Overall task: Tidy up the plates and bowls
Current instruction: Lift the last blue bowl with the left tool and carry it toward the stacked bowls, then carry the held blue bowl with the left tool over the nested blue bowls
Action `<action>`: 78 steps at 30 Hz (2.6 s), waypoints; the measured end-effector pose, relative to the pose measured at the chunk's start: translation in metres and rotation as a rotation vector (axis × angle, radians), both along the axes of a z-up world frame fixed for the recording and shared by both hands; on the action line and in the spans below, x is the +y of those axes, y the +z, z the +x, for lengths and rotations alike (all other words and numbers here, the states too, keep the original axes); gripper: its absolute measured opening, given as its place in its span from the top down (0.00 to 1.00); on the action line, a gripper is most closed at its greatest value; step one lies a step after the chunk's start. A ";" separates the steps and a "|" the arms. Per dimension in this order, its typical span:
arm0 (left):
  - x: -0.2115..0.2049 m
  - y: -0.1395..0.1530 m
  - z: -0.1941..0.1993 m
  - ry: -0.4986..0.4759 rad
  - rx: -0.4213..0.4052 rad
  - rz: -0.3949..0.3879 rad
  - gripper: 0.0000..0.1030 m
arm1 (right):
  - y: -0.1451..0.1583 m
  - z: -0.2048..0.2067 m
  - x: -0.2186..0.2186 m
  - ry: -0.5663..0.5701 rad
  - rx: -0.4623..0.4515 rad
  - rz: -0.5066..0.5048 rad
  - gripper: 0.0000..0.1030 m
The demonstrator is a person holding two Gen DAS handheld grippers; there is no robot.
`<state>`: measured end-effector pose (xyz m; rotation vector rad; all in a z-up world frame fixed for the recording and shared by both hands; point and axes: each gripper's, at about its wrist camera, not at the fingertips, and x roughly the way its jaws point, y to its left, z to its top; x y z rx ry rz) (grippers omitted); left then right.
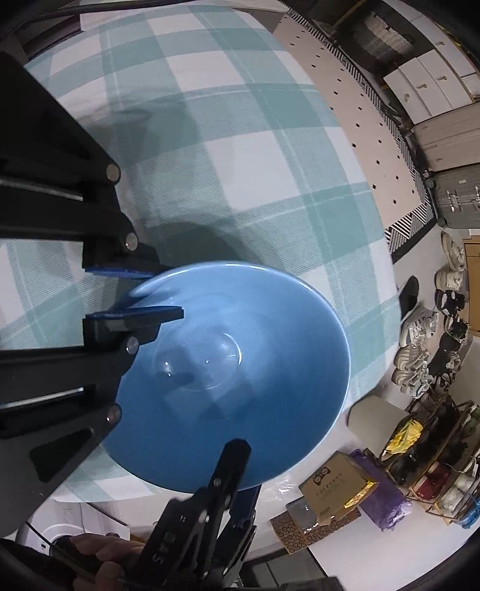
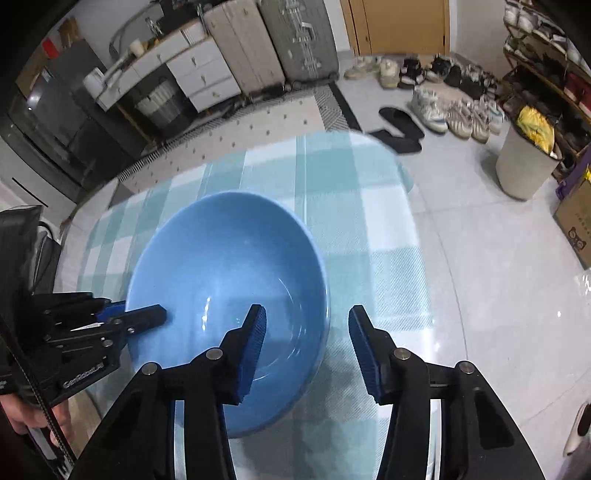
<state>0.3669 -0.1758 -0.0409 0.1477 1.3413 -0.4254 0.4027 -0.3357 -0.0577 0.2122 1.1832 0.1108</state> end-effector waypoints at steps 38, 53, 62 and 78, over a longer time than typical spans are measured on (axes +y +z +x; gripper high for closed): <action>0.059 0.009 -0.087 0.068 0.036 -0.023 0.89 | 0.008 -0.077 0.065 0.023 0.081 -0.067 0.92; 0.057 -0.004 -0.091 0.047 0.040 0.003 0.87 | -0.026 -0.067 0.083 0.085 0.158 -0.092 0.92; 0.061 0.005 -0.102 0.056 0.055 -0.043 0.87 | -0.011 -0.079 0.078 0.073 0.141 -0.057 0.92; 0.053 -0.005 -0.129 0.021 0.018 -0.001 0.85 | -0.022 -0.108 0.075 0.106 0.172 -0.032 0.92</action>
